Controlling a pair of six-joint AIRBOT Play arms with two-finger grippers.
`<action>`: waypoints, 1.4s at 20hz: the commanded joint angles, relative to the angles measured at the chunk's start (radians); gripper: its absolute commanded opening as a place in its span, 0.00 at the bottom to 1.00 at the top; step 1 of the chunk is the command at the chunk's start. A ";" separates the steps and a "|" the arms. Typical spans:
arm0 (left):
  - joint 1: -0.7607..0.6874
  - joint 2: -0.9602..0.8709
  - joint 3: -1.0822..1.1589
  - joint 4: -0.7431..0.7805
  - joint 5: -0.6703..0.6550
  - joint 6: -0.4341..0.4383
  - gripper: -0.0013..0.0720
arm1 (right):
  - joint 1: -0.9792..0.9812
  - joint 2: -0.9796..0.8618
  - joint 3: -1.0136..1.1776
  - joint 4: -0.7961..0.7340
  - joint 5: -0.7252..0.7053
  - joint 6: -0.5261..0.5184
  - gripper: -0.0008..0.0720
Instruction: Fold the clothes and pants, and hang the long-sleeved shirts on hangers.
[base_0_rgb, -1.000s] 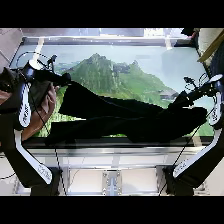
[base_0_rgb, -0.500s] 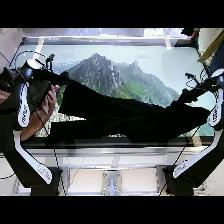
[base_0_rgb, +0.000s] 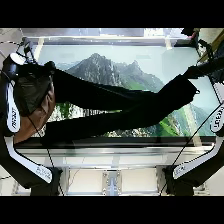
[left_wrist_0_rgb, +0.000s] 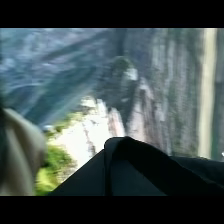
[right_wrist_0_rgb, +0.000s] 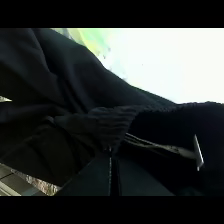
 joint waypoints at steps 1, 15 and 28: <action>0.018 0.044 0.001 0.216 -0.014 -0.079 0.02 | 0.027 0.035 0.008 -0.058 0.051 0.012 0.06; 0.017 0.046 0.001 0.256 -0.021 -0.126 0.02 | -0.127 0.264 -0.878 -0.455 -0.177 0.034 0.06; 0.018 0.205 0.001 0.165 -0.183 -0.095 0.99 | -0.359 0.403 -0.831 -0.444 -0.263 0.088 0.45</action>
